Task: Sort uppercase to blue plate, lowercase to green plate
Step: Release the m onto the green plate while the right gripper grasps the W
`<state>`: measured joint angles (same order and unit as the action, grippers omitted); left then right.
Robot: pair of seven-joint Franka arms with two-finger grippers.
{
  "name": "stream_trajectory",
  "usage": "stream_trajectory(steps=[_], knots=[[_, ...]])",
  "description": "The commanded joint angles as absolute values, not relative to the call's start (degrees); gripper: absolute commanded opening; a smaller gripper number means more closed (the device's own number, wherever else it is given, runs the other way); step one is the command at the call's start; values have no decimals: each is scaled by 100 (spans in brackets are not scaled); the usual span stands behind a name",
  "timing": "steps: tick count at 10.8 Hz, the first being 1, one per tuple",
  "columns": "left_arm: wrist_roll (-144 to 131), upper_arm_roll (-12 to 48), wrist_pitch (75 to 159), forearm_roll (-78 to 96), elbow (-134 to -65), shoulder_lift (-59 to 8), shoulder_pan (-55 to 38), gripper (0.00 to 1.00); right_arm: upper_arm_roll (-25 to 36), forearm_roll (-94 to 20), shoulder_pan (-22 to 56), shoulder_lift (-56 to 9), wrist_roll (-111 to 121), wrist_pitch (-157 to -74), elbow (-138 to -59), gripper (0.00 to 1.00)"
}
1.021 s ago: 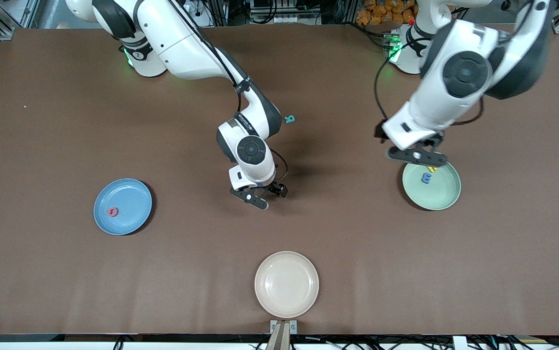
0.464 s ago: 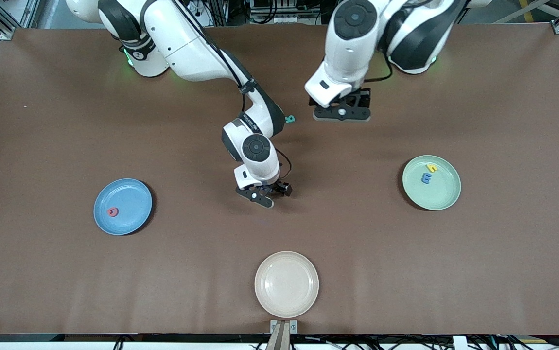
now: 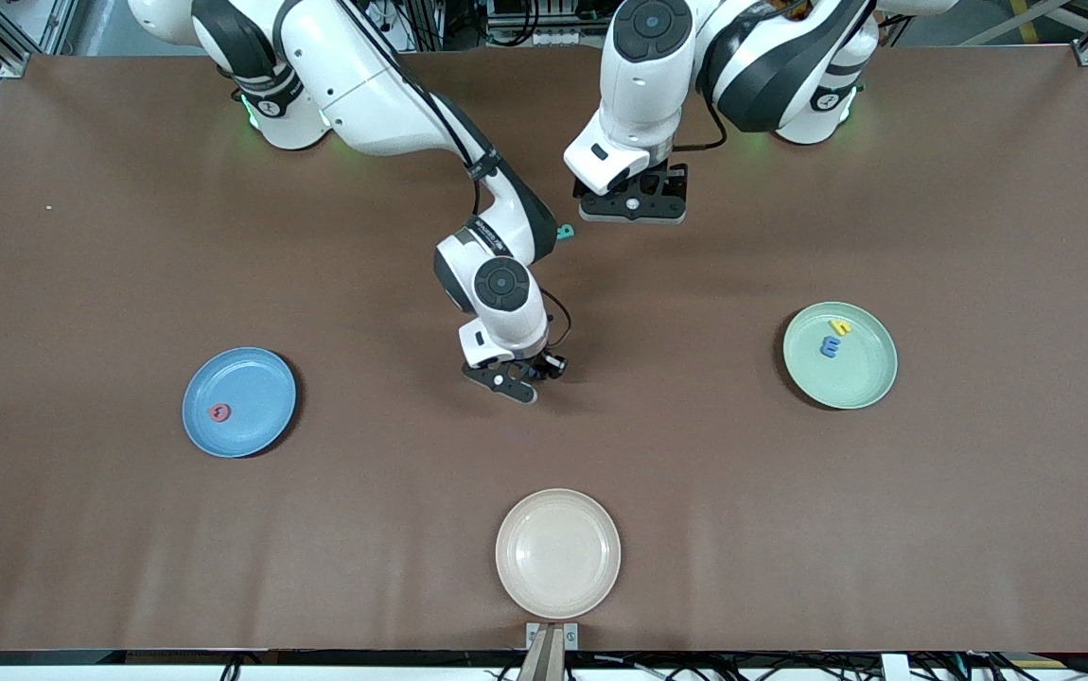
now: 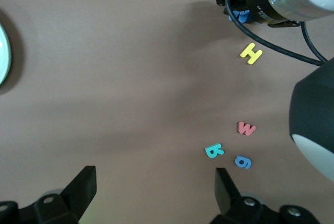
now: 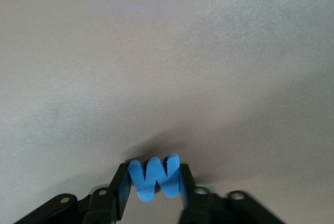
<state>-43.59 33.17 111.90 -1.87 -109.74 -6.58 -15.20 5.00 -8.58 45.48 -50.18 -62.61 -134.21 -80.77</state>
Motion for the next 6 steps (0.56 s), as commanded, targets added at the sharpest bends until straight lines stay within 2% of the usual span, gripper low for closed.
stream_trajectory(steps=[1, 6], knots=[[-4526, 3366, 11460, -308, -11135, -668, -1582, 100, 527, -791, 4605, -5133, -6214, -13544, -8068, 0], [-4719, 3436, 11795, -308, -11320, -721, -1591, 100, 615, -747, 4317, -4852, -5619, -13491, -8042, 0]])
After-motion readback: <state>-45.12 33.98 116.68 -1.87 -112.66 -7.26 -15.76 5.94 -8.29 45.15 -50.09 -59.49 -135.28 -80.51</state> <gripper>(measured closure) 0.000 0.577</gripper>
